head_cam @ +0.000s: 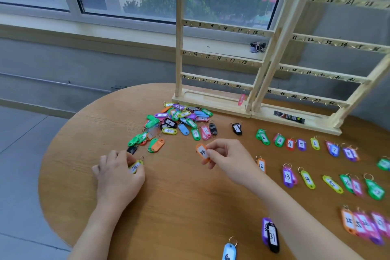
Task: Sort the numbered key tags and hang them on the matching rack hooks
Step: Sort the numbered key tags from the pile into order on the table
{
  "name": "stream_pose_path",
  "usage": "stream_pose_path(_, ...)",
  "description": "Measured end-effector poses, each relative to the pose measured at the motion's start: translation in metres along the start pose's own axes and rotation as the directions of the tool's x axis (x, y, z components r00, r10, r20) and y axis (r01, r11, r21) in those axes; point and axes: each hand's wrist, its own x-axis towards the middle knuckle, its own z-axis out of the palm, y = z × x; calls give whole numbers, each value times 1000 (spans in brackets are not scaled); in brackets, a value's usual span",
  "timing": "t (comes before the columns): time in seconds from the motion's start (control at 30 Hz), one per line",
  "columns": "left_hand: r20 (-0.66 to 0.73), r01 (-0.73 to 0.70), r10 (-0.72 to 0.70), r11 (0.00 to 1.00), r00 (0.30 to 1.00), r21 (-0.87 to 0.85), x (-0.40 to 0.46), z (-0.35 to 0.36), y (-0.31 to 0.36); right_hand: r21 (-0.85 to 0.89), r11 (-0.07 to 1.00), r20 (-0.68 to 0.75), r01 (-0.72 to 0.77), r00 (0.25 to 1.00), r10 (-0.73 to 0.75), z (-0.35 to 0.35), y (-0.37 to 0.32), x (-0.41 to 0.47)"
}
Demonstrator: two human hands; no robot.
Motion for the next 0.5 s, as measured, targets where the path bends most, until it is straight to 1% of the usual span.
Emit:
stream_pose_path(0.07, 20, -18, 19, 1000, 1000, -22, 1, -2, -1, 10, 999, -4, -31, 1000, 31, -4, 7, -12)
stream_pose_path(0.17, 45, -71, 77, 991, 996, -116, 2, -7, -1, 46, 996, -40, -72, 996, 74, -6, 20, -35)
stream_pose_path(0.27, 62, -145, 157, 975, 986, -170, -1, -9, 2, -6, 997, -145, -75, 987, 74, -8, 35, -58)
stream_pose_path(0.33, 54, -155, 169, 966, 984, -206, -2, -10, 5, -7, 998, -220, -58, 974, 55, -14, 44, -72)
stream_pose_path(0.43, 56, -178, 198, 949, 979, -261, -4, -11, 11, 62, 996, -292, -69, 953, 85, -26, 52, -91)
stream_pose_path(0.5, 69, -162, 200, 917, 977, -364, -7, -9, 16, 107, 990, -319, -88, 940, 118, -35, 53, -102)
